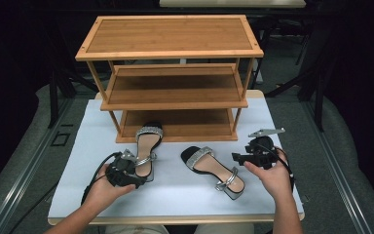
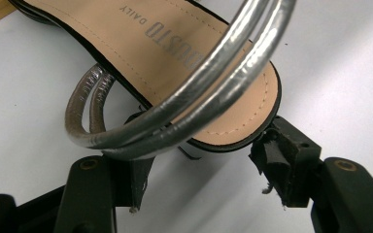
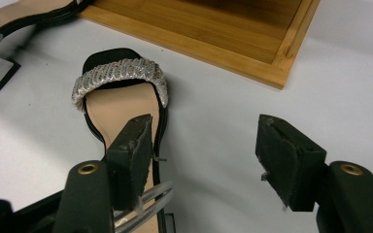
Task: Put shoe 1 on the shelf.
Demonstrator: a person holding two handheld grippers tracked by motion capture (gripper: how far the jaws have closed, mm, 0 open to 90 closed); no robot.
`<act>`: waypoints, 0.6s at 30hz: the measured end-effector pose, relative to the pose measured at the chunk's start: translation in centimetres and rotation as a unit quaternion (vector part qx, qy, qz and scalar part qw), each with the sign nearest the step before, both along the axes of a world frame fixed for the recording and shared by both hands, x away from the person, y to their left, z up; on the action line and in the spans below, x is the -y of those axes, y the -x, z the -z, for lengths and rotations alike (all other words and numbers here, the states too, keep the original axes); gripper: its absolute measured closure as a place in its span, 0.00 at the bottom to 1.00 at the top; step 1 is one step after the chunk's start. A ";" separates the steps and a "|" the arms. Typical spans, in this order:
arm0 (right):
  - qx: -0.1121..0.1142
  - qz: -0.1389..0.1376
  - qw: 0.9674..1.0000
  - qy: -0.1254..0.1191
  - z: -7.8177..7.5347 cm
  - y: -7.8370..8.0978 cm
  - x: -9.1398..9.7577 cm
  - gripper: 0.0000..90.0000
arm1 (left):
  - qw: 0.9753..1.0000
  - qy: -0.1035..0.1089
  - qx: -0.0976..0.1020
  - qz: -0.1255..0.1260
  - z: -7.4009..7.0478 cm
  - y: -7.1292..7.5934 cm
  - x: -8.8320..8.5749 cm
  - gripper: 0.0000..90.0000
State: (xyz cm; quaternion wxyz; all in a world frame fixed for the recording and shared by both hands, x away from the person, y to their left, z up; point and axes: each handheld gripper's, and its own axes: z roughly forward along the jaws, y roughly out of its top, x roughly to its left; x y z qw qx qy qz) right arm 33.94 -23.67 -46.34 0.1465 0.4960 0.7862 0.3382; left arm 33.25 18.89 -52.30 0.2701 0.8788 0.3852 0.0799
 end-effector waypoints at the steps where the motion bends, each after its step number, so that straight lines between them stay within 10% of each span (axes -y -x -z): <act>1: 0.000 0.000 1.000 0.000 0.0 0.0 0.0 0.42 | 1.000 0.000 -0.001 0.000 0.0 0.0 0.0 0.46; 18: 0.000 -0.001 1.000 -0.002 0.0 0.0 0.0 0.42 | 1.000 0.009 -0.006 -0.004 -1.7 -1.5 -0.1 0.46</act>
